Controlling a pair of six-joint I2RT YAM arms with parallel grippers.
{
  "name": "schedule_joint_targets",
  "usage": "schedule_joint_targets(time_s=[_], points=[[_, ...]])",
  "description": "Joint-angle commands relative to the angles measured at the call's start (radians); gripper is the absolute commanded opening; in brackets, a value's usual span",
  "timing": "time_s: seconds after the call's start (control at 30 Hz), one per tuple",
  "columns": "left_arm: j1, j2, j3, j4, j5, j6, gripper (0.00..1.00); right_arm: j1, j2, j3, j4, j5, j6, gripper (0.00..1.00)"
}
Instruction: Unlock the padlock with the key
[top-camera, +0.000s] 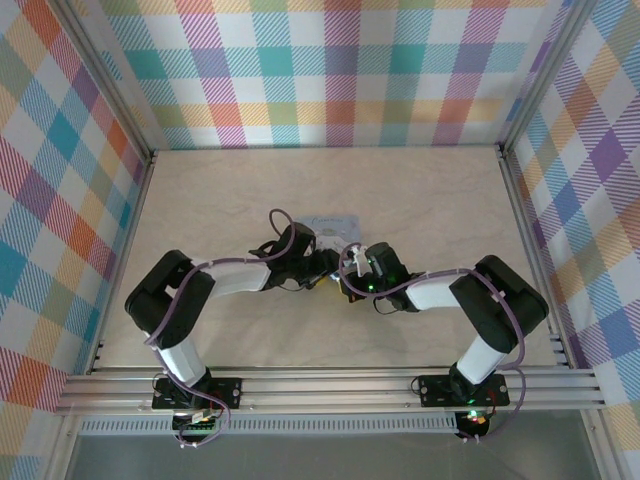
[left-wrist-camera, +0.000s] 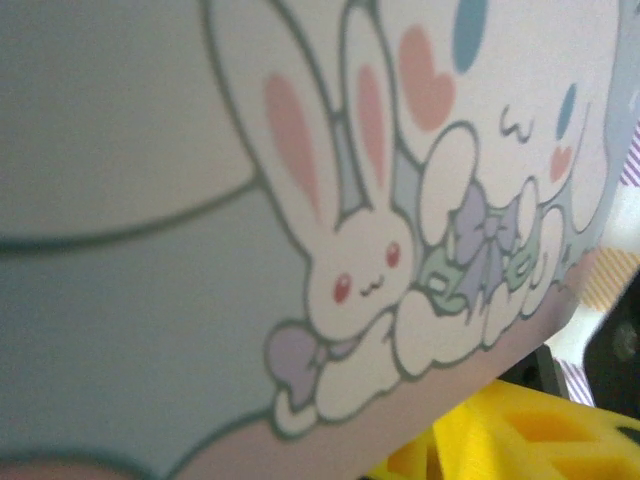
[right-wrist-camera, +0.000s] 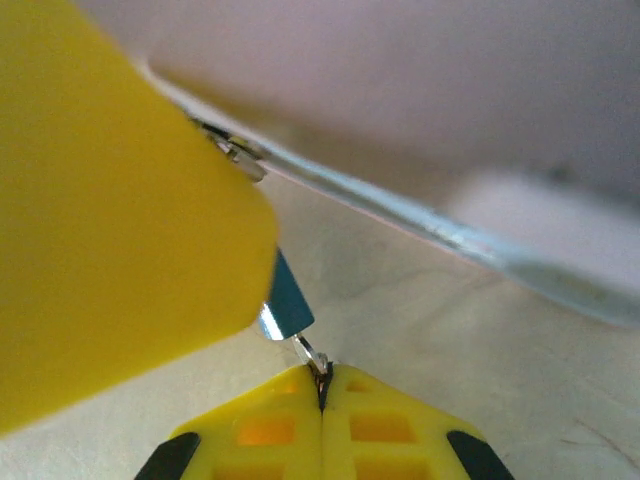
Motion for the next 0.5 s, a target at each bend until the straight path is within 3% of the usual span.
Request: schedule_joint_targets(time_s=[0.0, 0.23, 0.47], points=[[0.008, -0.081, -0.029, -0.051, -0.015, -0.005, 0.68, 0.006, 0.007, 0.028, -0.066, -0.051, 0.020, 0.00], [0.028, -0.227, -0.145, -0.006, -0.104, -0.046, 0.76, 0.005, 0.003, 0.094, -0.171, -0.112, 0.031, 0.00], [0.029, -0.334, -0.338, 0.248, -0.173, -0.168, 0.68, 0.005, -0.041, 0.132, -0.265, -0.134, 0.075, 0.00]])
